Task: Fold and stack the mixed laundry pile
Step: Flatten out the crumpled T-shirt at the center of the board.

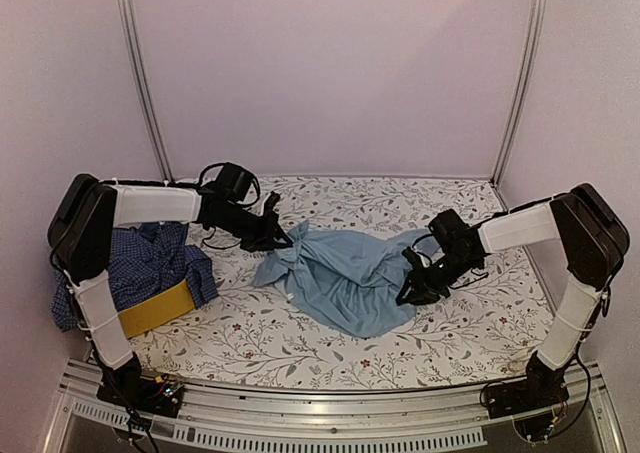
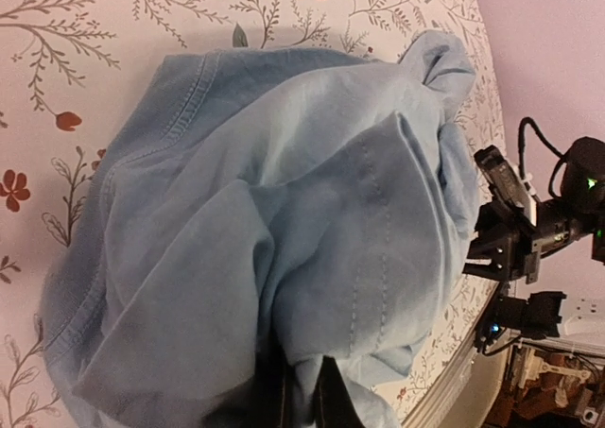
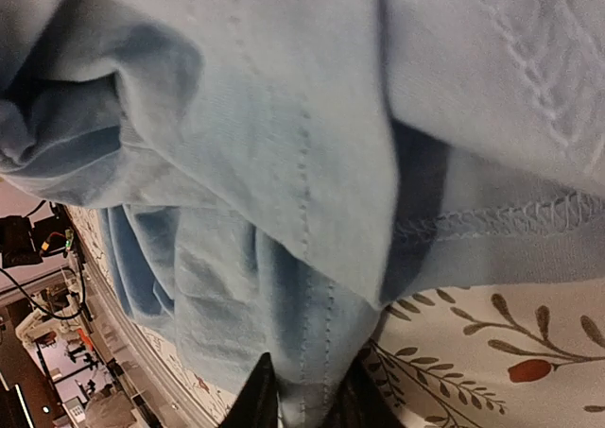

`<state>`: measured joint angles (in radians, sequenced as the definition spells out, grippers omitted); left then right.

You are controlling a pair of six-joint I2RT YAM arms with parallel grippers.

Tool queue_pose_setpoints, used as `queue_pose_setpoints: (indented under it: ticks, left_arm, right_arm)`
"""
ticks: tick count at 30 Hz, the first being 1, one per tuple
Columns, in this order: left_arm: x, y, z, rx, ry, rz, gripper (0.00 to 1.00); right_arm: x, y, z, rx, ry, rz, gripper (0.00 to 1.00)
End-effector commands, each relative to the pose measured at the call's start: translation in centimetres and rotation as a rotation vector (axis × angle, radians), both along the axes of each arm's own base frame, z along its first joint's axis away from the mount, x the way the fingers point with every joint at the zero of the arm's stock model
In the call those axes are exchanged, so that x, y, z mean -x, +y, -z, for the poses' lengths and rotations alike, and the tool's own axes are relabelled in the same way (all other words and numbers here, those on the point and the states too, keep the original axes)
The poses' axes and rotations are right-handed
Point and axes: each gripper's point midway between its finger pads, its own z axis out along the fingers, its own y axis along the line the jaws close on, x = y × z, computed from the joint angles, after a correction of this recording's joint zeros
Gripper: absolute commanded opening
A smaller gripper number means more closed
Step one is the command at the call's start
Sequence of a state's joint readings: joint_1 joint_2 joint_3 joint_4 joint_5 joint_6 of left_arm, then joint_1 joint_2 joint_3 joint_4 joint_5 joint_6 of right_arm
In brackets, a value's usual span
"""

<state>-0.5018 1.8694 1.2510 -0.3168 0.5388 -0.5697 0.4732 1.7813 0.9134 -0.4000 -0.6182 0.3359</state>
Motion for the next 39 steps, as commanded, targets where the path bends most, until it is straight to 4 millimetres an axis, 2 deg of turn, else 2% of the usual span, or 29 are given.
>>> queue_pose_setpoints:
  ticks: [1,4,8,11,13,16,17,18,21,23,27,30,39]
  left_arm:
    - [-0.6,2.0,-1.9,0.071,-0.033,-0.037,0.05]
    - [-0.8,3.1,-2.8,0.1,-0.057,-0.046,0.15]
    - [-1.3,5.2,-2.9,0.093,-0.068,-0.072,0.17]
    - [-1.4,7.2,-2.1,0.074,-0.049,-0.104,0.21]
    - [-1.2,8.2,-1.5,0.072,-0.033,-0.121,0.23]
    - [-0.4,8.5,-1.4,0.07,-0.029,-0.11,0.23]
    - [0.1,8.2,-1.7,0.089,-0.03,-0.087,0.26]
    - [0.8,7.7,-2.1,0.105,-0.037,-0.059,0.32]
    - [3.4,6.1,-3.3,0.105,-0.074,0.018,0.59]
    - [5.0,5.2,-3.2,0.08,-0.06,0.036,0.75]
    - [7.1,2.9,-3.2,0.091,-0.023,0.069,0.87]
    - [7.2,1.1,-3.9,0.089,-0.028,0.079,0.92]
    - [5.7,-2.8,-1.7,0.02,0.063,0.065,1.0]
  right_arm:
    - [2.4,-1.8,3.4,0.119,0.131,0.038,0.01]
    - [-0.2,-3.0,1.5,0.111,0.074,0.128,0.0]
    - [-4.8,-7.5,-4.6,0.083,-0.073,0.33,0.0]
    - [-6.2,-11.3,-7.5,0.089,-0.136,0.444,0.0]
    - [-6.2,-12.8,-8.9,0.079,-0.175,0.481,0.0]
    - [-4.8,-12.4,-8.8,0.048,-0.144,0.465,0.0]
    - [-4.2,-12.0,-8.3,0.026,-0.124,0.46,0.0]
    - [-3.6,-11.8,-7.8,0.009,-0.102,0.459,0.0]
    - [-1.9,-11.4,-7.0,-0.029,-0.053,0.476,0.0]
    - [-0.6,-11.2,-6.6,-0.039,-0.022,0.477,0.0]
    - [1.1,-10.8,-6.2,-0.041,0.002,0.464,0.0]
    - [1.8,-10.6,-6.0,-0.045,0.012,0.461,0.0]
    - [2.6,-10.3,-6.0,-0.041,0.023,0.454,0.0]
